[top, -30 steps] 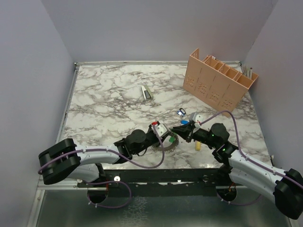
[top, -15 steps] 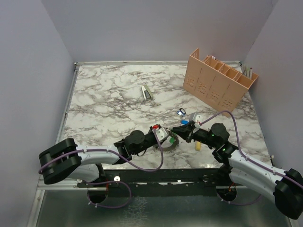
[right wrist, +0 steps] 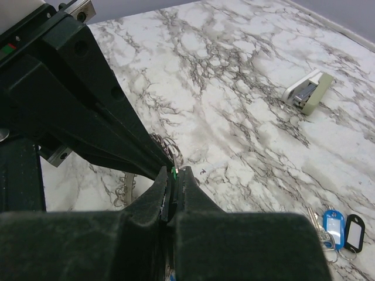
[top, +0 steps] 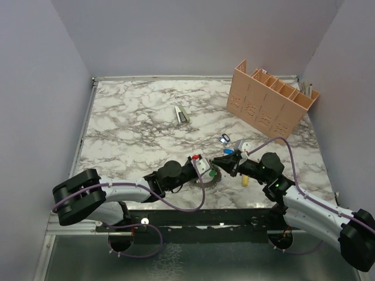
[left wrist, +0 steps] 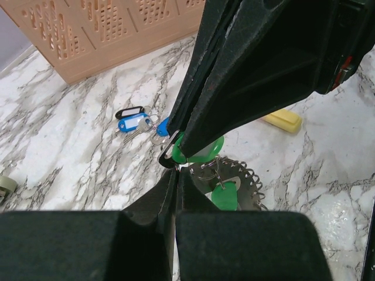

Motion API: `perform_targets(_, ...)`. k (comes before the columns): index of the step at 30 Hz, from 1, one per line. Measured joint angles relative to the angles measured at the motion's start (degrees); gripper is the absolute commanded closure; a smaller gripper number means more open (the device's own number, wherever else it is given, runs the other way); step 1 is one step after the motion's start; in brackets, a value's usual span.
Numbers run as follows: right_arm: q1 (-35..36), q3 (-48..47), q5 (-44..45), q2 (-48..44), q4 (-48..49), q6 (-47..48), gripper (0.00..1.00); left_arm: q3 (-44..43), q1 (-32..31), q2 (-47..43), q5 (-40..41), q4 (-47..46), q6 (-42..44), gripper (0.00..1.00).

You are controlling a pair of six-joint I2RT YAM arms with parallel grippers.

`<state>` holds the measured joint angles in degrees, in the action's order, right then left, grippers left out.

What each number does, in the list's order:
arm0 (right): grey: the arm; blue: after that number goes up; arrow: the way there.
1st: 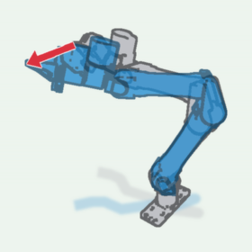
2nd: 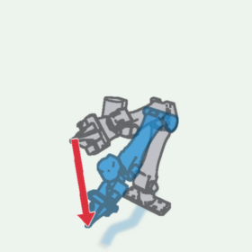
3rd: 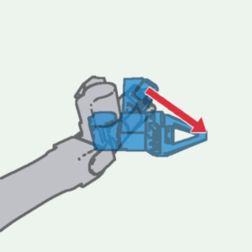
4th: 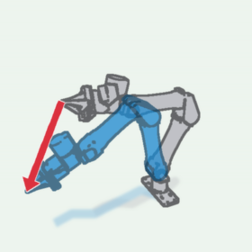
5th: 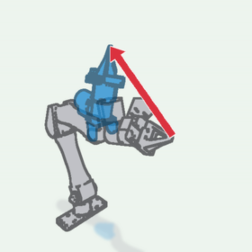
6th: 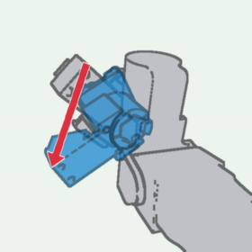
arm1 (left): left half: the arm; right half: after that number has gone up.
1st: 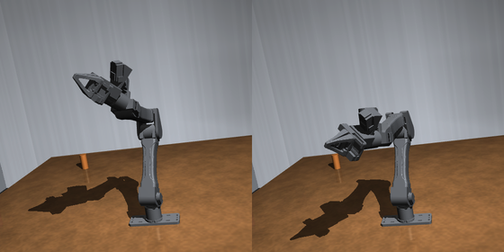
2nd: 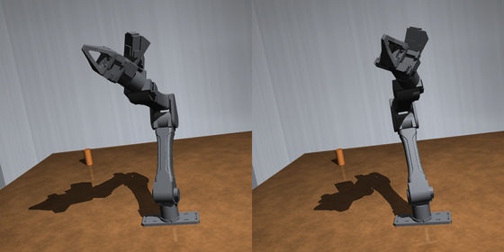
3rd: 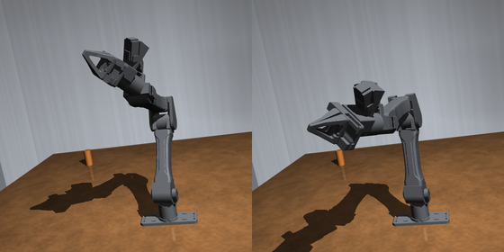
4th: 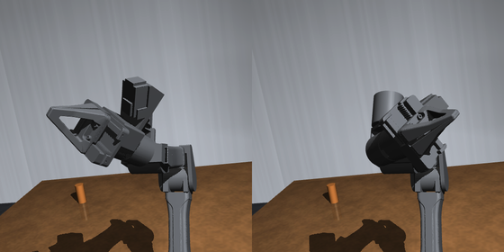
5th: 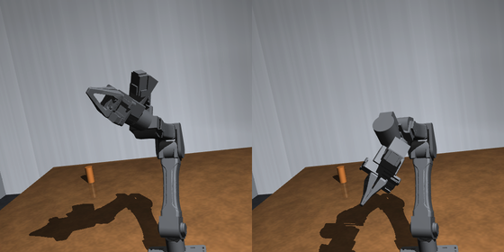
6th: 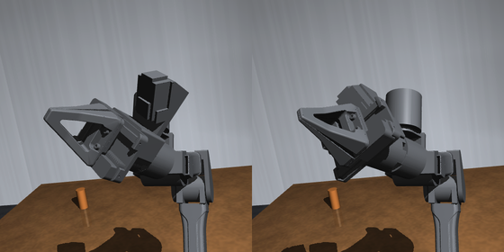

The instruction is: Remove the keys from the keyring

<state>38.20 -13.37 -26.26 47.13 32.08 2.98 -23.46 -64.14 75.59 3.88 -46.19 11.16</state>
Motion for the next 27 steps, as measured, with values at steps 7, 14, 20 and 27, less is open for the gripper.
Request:
perform_targets(7,0.0,0.0,0.5,-1.3,-0.3,0.0,1.0,0.0,0.0,-0.9,0.0,0.0,-0.2,1.0)
perform_targets(14,0.1,0.0,2.1,-3.1,-0.8,0.1,0.99,1.7,0.0,-4.3,0.2,0.0,-1.2,1.0)
perform_targets(20,0.3,0.0,2.4,-3.0,-1.6,0.1,0.99,3.4,0.0,-6.8,0.9,0.1,-2.2,1.0)
perform_targets(27,0.8,0.0,1.5,-2.8,-1.6,0.1,1.0,5.3,-0.1,-10.4,1.5,0.1,-3.1,1.0)
